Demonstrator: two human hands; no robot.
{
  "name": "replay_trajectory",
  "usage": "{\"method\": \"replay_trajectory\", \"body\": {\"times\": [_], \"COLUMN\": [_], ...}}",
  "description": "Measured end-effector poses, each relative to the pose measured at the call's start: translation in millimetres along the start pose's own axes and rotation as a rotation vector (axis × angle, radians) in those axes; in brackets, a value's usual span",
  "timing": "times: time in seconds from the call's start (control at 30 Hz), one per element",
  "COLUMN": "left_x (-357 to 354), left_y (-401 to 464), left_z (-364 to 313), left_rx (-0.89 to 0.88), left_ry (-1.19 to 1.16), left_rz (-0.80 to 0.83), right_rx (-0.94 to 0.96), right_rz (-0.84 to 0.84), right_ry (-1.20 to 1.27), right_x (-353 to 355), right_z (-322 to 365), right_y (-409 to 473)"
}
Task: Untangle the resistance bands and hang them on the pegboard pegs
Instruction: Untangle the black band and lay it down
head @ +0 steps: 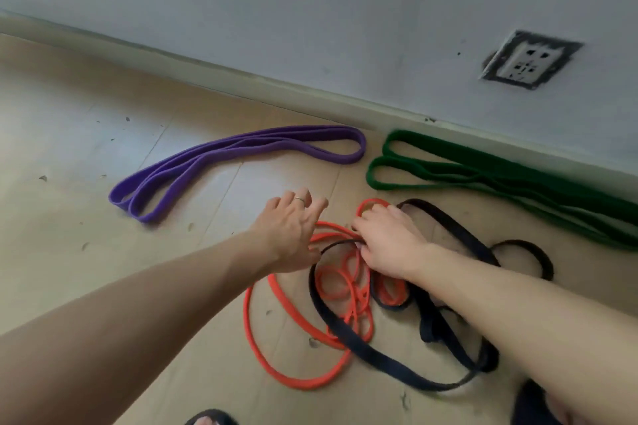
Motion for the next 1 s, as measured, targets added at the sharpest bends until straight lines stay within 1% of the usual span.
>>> {"method": "replay_trajectory", "body": {"times": [0.13, 0.2, 0.3, 0.4, 0.47, 0.5, 0.63, 0.7, 0.77, 0.87, 1.0], "left_x": [0, 9, 39, 84, 117, 132, 188, 211, 232, 250, 253], "left_y": [-18, -33, -60, -91, -112, -121, -159, -178, -195, -218, -236], "left_z": [-29, -39, -59, -88, -111, -123, -168, -186, -201, -222, -241], "left_rx": [0.033, 0.053, 0.042, -0.006, -0.060, -0.085, -0.220, -0.282, -0.337, -0.392, -0.425], "left_ry": [-0.080, -0.173, -0.390, -0.598, -0.665, -0.693, -0.846, -0.924, -0.949, -0.928, -0.927], "left_rz": [0.066, 0.082, 0.067, -0.018, -0.095, -0.141, -0.322, -0.404, -0.482, -0.531, -0.545], "right_rx": [-0.096, -0.129, -0.159, -0.129, -0.087, -0.070, 0.007, 0.051, 0.087, 0.149, 0.203], "right_rz": [-0.012, -0.022, -0.021, 0.083, 0.131, 0.125, 0.075, 0.041, -0.023, -0.098, -0.159], "right_ry": [0.031, 0.133, 0.342, 0.591, 0.740, 0.825, 1.146, 1.238, 1.323, 1.466, 1.566], "right_x": [17, 39, 84, 133, 169, 187, 251, 273, 291, 306, 310], "right_z": [-4, -7, -13, -14, -12, -10, -5, -3, -3, -5, -4], "right_y": [-28, -46, -80, -121, -153, -169, -235, -265, -292, -326, -351]}}
Point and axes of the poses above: each hand's wrist, its own y-axis towards the middle knuckle, its own x-axis out of the back of the hand, z = x × y, the point moved 6 cm from there along y, towards the middle knuckle, and after that the axes turned 10 degrees about -x, right-handed, at the moved point
